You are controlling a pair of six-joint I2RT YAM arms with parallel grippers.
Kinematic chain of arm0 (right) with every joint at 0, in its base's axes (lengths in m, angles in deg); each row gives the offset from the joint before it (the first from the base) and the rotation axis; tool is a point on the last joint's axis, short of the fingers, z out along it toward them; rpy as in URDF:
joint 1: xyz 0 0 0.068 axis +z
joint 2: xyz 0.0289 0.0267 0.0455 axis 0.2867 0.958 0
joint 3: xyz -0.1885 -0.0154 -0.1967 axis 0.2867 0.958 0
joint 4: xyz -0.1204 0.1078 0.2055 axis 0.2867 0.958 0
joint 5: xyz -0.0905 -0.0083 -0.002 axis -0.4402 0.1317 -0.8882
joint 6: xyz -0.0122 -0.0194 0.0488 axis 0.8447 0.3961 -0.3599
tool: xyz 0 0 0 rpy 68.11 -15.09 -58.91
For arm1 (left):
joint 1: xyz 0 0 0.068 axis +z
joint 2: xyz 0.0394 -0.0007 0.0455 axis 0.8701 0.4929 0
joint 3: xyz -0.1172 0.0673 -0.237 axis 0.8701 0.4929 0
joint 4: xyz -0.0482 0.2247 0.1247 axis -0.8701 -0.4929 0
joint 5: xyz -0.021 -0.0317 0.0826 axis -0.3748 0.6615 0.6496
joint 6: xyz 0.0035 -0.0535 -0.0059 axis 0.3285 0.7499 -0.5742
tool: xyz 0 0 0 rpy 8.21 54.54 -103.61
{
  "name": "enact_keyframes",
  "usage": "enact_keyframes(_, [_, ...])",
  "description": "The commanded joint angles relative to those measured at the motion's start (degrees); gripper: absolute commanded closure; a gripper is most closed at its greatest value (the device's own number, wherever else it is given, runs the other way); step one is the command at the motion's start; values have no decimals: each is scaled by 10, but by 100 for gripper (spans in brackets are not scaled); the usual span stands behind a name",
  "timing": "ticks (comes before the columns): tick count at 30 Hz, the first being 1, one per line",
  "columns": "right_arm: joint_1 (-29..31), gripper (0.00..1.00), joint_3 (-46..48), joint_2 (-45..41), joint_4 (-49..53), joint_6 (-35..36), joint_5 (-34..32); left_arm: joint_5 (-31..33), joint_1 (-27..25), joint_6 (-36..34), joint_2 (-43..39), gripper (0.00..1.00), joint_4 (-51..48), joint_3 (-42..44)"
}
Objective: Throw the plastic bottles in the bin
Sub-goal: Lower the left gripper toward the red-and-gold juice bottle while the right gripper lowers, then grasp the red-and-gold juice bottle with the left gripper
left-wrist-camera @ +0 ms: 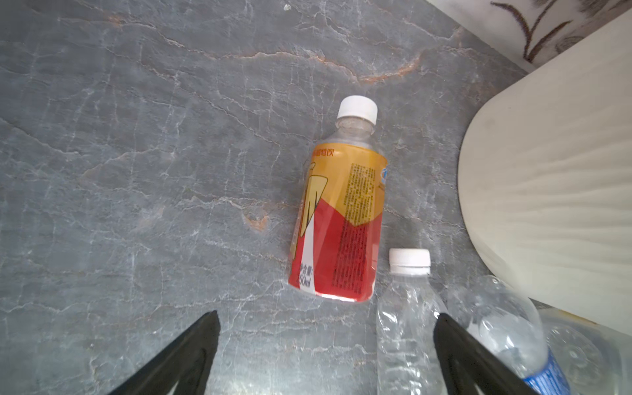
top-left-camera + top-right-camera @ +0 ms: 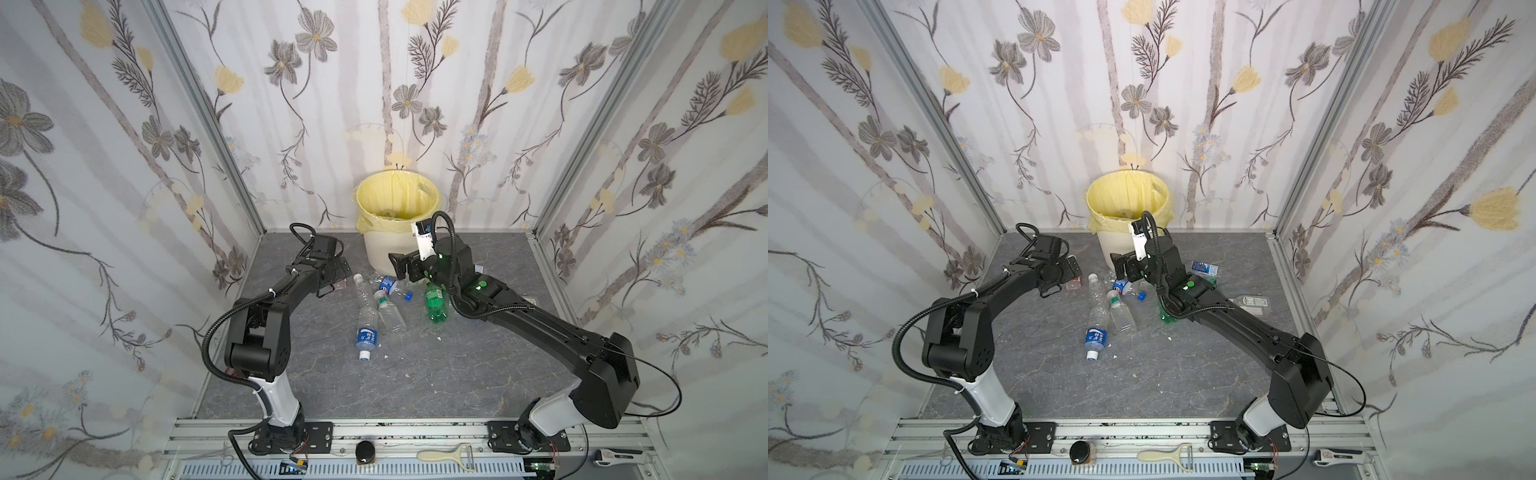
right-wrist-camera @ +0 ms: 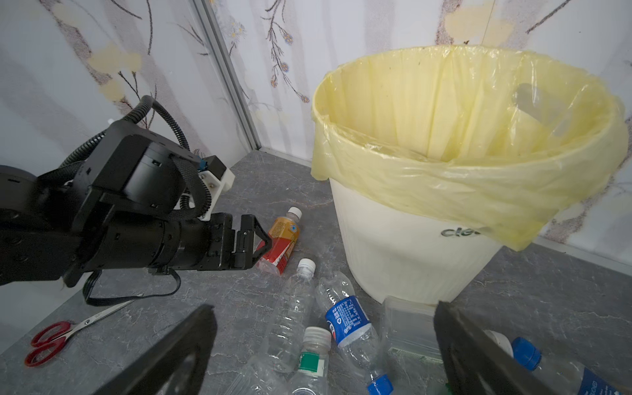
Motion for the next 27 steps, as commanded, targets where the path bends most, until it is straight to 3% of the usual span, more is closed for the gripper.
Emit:
enact_keyframes(1, [6,0,9,-5,-31,-18,7,13,1,-21,28,0,4,-32])
enact_keyframes(13, [6,0,31,-11,-40,-38,4,43,1,-80,124,14,3,-81])
enact_keyframes(21, [-1,0,24,-5,-44,-55,10,25,1,-88,144,36,3,-90])
enact_keyframes(27, [-17,0,31,-9,-43,-83,16,11,1,-84,151,45,5,-83])
